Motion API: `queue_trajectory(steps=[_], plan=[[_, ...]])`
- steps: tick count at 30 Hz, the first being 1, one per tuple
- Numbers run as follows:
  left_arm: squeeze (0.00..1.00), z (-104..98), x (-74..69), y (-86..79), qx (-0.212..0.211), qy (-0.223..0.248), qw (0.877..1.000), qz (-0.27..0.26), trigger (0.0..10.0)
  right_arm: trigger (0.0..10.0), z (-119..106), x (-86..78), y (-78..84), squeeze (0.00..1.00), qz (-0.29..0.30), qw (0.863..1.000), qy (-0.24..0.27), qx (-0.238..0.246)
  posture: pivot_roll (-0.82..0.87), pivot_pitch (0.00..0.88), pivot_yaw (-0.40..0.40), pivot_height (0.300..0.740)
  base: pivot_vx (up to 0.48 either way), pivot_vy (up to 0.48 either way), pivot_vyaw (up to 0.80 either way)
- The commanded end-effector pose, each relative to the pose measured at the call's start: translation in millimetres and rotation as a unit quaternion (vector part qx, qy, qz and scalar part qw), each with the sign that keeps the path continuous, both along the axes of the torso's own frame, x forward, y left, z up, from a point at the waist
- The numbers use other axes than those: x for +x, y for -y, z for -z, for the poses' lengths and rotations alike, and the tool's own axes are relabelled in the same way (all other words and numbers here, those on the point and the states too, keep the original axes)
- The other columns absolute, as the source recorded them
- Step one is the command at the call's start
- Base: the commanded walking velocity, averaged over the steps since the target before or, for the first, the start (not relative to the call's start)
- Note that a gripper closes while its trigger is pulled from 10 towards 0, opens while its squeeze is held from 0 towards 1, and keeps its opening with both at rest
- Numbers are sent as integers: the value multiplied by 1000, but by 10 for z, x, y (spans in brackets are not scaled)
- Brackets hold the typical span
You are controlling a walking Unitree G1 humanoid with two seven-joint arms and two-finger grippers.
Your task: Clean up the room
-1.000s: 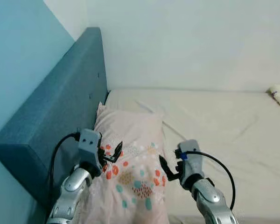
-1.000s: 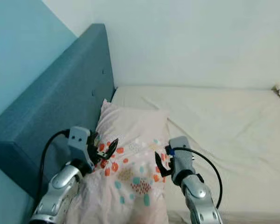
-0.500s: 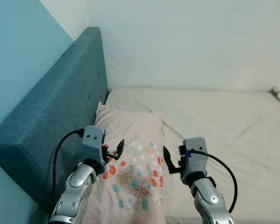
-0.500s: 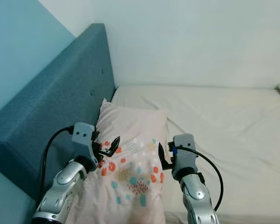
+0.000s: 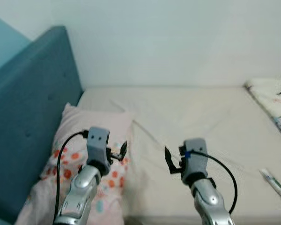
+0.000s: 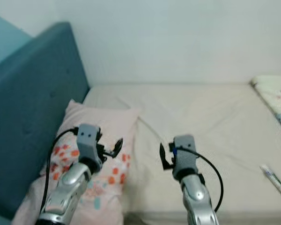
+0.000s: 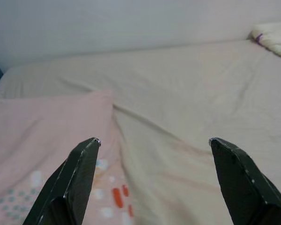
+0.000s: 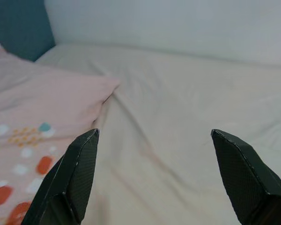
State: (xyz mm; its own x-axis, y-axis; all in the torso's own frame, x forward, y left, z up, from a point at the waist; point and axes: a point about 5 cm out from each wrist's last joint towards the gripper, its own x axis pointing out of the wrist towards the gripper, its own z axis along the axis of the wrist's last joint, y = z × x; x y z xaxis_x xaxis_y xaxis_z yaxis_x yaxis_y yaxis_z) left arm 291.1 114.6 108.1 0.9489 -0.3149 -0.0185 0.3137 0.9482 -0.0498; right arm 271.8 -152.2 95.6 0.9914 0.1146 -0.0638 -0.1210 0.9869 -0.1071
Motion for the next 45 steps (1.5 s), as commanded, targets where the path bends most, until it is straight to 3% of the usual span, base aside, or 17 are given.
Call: queue_trajectory(steps=[1, 17, 24, 45], plan=[[0, 33, -21, 8, 4, -9, 1000, 1, 10000, 10000, 35, -11, 25, 0, 5, 1000, -6, -2, 8, 68, 24, 740, 0, -480, 0], [0, 26, -24, 24, 7, -13, 1000, 3, 10000, 10000, 38, -7, 34, 0, 8, 1000, -4, 1, 9, 70, 28, 740, 0, -480, 0], [0, 23, -28, 34, 9, -14, 1000, 4, 10000, 10000, 45, -2, 59, 0, 14, 1000, -6, -2, 9, 66, 32, 740, 0, -480, 800], [0, 32, -42, 62, 6, -20, 1000, 11, 10000, 10000, 48, -14, 120, 0, 37, 999, -3, 12, -2, 49, 44, 740, 0, -480, 0]])
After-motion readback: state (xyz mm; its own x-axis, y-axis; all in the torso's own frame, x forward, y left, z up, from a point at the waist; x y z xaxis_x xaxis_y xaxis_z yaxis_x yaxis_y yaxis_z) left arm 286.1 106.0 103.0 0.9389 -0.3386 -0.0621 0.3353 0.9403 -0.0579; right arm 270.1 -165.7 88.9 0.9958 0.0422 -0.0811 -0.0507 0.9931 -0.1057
